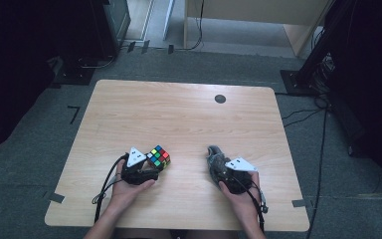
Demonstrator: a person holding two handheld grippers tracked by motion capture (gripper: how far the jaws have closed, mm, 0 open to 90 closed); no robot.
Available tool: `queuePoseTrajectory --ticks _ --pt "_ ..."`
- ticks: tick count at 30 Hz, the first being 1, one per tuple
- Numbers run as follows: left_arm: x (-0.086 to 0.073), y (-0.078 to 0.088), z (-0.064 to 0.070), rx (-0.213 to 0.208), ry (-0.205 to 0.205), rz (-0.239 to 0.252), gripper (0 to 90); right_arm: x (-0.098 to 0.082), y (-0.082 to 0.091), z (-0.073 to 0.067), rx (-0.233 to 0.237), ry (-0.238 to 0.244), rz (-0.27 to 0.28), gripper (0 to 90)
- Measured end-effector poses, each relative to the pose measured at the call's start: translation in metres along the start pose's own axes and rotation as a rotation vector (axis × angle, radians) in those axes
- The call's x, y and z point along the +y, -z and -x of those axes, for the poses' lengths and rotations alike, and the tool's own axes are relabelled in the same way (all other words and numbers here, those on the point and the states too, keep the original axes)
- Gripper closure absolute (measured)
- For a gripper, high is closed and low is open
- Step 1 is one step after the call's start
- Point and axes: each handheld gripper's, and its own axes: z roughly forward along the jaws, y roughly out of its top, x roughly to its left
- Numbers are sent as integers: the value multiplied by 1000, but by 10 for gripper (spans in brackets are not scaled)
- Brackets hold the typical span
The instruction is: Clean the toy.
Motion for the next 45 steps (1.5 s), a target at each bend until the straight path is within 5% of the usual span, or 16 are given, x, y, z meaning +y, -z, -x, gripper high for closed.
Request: queuePoseTrajectory --ticks 8,19,24,30,37,45 --pt "0 -7 5 33 -31 -44 336 -4 -9 0 -3 8 -36 616" --pt "4 -12 2 27 25 -68 332 -7 -17 -1 -22 11 -33 668" --pt "2 -3 -3 0 54 -26 150 -6 -17 4 53 -21 2 403" --pt "2 9 -3 -47 50 -14 102 5 0 6 94 -49 60 159" --pt "7 34 -1 -47 82 16 88 20 31 20 123 -63 110 13" --pt "-3 69 -17 4 100 50 82 9 67 62 29 -138 116 11"
